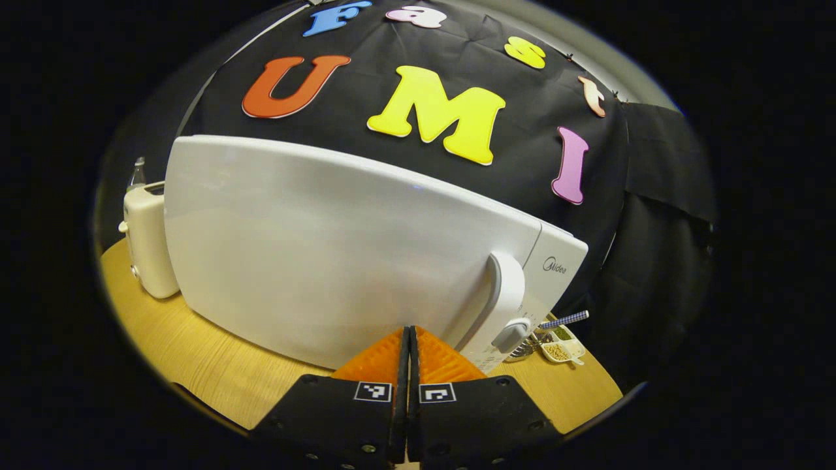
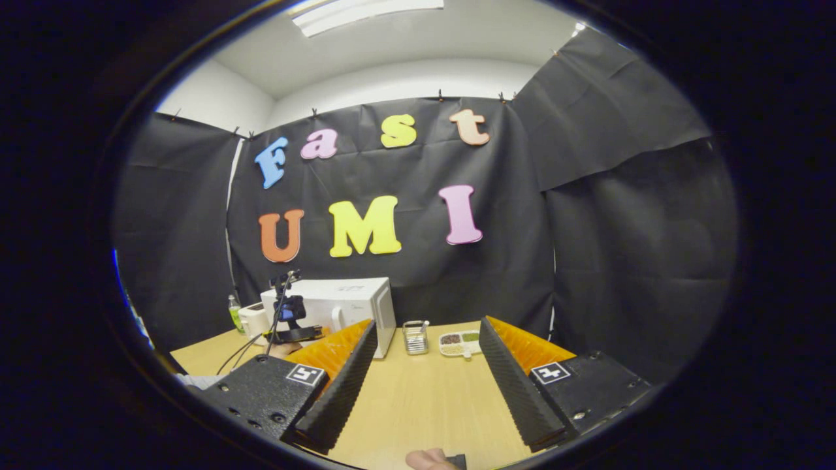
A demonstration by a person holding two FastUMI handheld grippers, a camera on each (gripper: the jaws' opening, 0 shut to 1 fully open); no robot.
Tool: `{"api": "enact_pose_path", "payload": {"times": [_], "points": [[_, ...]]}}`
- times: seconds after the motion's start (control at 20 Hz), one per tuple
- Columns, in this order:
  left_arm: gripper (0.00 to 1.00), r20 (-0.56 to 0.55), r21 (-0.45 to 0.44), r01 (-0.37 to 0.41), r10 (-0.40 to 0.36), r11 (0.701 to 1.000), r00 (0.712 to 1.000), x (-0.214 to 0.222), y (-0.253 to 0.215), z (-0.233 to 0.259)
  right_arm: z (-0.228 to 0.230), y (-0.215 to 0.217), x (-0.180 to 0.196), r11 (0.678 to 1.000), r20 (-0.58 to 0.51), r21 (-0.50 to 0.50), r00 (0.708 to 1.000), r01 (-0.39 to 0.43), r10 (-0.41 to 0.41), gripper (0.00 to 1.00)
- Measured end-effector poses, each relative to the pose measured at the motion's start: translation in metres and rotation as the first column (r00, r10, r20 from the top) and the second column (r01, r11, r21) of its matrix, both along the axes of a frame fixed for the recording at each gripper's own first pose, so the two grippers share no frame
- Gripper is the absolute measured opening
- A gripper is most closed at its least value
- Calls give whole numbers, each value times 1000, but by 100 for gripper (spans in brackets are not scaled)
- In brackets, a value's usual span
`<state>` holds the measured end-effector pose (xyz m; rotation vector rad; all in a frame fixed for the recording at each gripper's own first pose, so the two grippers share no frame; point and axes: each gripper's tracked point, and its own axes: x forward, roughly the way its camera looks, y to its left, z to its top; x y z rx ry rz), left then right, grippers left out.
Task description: Open the microwave oven with the left hand, put the food in, and close the microwave oven.
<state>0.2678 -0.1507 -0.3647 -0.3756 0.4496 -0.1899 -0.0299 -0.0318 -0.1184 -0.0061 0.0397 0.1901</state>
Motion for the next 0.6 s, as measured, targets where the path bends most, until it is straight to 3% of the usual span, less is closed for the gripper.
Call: {"api": "enact_pose_path", "payload": {"times": [0.15, 0.2, 0.45, 0.55, 0.6], "points": [[0, 45, 46, -1, -1, 999, 999, -21, 18, 18, -4, 6, -6, 1000, -18, 7, 1000, -1, 1, 90], [1, 59, 80, -4, 0, 997, 998, -30, 25, 26, -6, 7, -7, 1000, -26, 8, 1000, 1, -1, 100], [1, 123, 167, -19, -2, 986, 992, -77, 54, 82, -4, 18, -18, 1000, -38, 6, 999, 6, -6, 100], [1, 163, 243, -77, 38, 967, 986, -95, 77, 105, -4, 26, -26, 1000, -45, 9, 999, -4, 5, 100], [21, 169, 261, -80, 36, 962, 985, -104, 82, 114, -3, 30, -29, 1000, -46, 12, 999, -10, 11, 100]]}}
